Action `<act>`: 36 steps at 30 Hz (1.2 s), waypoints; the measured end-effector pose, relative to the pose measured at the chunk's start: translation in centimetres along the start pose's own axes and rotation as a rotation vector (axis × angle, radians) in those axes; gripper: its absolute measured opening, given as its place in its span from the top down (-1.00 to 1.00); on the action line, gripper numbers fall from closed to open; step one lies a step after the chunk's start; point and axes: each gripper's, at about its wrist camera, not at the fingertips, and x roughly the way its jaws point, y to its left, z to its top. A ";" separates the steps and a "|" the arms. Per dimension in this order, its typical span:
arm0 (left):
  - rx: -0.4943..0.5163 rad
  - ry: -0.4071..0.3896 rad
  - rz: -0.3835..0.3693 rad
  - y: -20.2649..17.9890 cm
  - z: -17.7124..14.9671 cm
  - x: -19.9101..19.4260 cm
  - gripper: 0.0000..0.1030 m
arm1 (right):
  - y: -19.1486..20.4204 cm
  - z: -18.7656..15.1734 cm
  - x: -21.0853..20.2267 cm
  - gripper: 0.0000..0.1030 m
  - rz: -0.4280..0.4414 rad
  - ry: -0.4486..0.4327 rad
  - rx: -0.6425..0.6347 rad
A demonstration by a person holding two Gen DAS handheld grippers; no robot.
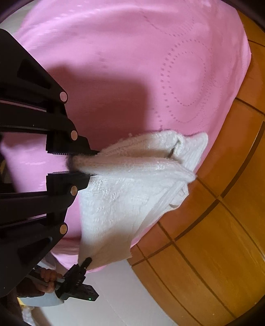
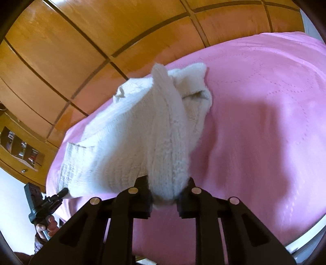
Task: Fold small clothes
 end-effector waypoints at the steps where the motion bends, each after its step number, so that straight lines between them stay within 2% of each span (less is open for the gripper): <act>1: -0.002 0.001 -0.003 -0.1 -0.4 -0.5 0.80 | 0.1 -0.3 -0.6 0.69 0.008 0.001 0.000; 6: -0.052 0.027 -0.008 0.8 -4.1 -3.5 0.80 | -0.6 -3.7 -3.4 0.69 0.004 0.056 -0.018; 8: -0.058 0.049 0.023 1.1 -5.3 -3.8 0.79 | -1.1 -5.1 -3.6 0.69 -0.004 0.094 -0.012; 10: -0.053 0.077 0.071 1.3 -6.0 -3.7 0.67 | -1.8 -6.1 -3.5 0.63 -0.024 0.121 0.004; 11: -0.029 0.072 0.126 1.0 -6.0 -3.8 0.67 | -1.9 -6.2 -3.4 0.58 -0.043 0.121 0.001; 12: 0.033 0.053 0.166 0.3 -5.6 -4.3 0.67 | -1.9 -5.9 -3.5 0.44 -0.070 0.109 0.000; 14: 0.070 0.010 0.161 -1.0 -4.5 -5.0 0.54 | -1.6 -4.9 -4.2 0.37 -0.125 0.056 -0.003; 15: 0.094 -0.024 0.126 -1.7 -4.0 -5.8 0.33 | -1.0 -4.2 -4.7 0.32 -0.146 0.016 -0.032; 16: 0.123 -0.050 0.095 -2.4 -3.5 -6.2 0.20 | -0.2 -3.7 -5.1 0.27 -0.146 -0.013 -0.067; 17: 0.158 -0.072 0.066 -3.4 -3.3 -6.3 0.16 | 0.8 -3.2 -5.0 0.24 -0.138 -0.031 -0.098; 20: 0.237 -0.038 0.008 -6.1 -2.3 -3.8 0.14 | 4.2 -2.4 -2.9 0.13 -0.060 -0.028 -0.174; 22: 0.288 0.008 0.012 -7.5 -1.9 -0.9 0.14 | 6.6 -2.5 -0.1 0.10 -0.022 0.012 -0.224; 24: 0.329 0.055 0.051 -8.4 -1.2 2.3 0.14 | 9.0 -2.9 3.4 0.08 -0.033 0.054 -0.288; 26: 0.336 0.086 0.042 -8.2 -1.2 3.7 0.14 | 9.7 -3.1 5.5 0.09 -0.047 0.086 -0.321; 27: 0.332 0.087 0.065 -8.1 -0.9 4.7 0.14 | 10.1 -3.4 7.1 0.10 -0.074 0.114 -0.343; 28: 0.336 0.088 0.089 -8.0 -0.9 5.6 0.21 | 10.1 -3.7 8.0 0.22 -0.102 0.126 -0.368; 29: 0.351 0.098 0.115 -7.9 -0.9 6.7 0.37 | 9.9 -4.1 8.6 0.35 -0.127 0.132 -0.397; 30: 0.360 0.100 0.134 -8.2 -1.1 7.3 0.72 | 9.8 -4.5 9.0 0.47 -0.149 0.125 -0.420; 31: 0.368 0.097 0.152 -8.2 -1.3 7.6 0.90 | 9.8 -4.7 9.0 0.78 -0.153 0.117 -0.425; 32: 0.371 0.088 0.152 -8.1 -1.4 7.6 0.96 | 9.7 -4.9 8.7 0.89 -0.145 0.113 -0.423; 36: 0.365 -0.012 0.130 -8.4 -1.7 5.0 1.00 | 9.6 -4.3 6.6 0.92 -0.112 0.077 -0.398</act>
